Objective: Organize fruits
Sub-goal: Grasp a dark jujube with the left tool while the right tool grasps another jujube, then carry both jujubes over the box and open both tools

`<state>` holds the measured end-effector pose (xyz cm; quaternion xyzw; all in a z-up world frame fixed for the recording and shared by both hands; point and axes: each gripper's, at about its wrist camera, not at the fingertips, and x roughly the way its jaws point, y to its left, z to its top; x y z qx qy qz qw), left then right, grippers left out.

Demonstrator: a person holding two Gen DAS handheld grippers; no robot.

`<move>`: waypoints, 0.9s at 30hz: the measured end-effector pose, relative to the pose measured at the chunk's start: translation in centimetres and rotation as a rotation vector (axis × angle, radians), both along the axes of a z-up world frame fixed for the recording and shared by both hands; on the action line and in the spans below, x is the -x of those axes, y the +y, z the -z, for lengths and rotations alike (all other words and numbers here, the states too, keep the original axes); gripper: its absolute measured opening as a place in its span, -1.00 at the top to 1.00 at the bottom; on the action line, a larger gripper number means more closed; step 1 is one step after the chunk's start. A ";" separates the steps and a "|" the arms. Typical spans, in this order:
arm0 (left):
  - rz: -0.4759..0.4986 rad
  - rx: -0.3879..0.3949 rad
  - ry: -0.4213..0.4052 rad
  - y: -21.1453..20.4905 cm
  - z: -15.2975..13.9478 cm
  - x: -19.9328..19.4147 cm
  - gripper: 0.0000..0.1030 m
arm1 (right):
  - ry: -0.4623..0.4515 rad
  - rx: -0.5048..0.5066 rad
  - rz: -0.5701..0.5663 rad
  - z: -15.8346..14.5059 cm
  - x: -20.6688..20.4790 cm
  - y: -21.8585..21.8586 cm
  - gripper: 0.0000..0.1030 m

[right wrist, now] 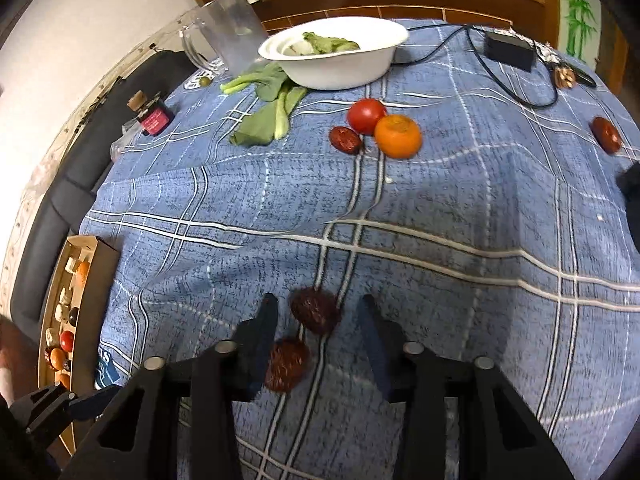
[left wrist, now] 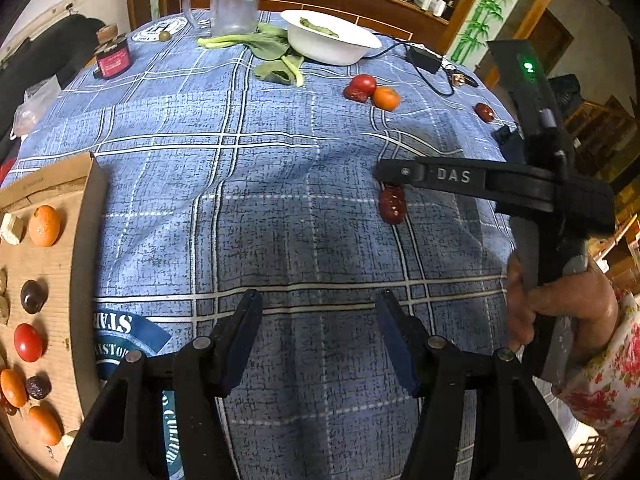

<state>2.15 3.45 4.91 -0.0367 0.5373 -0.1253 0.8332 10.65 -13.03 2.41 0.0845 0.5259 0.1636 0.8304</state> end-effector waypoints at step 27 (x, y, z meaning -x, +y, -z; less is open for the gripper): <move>0.201 -0.070 -0.077 -7.3 1.7 -5.0 0.62 | -0.001 0.037 0.157 -0.8 8.5 -6.4 0.50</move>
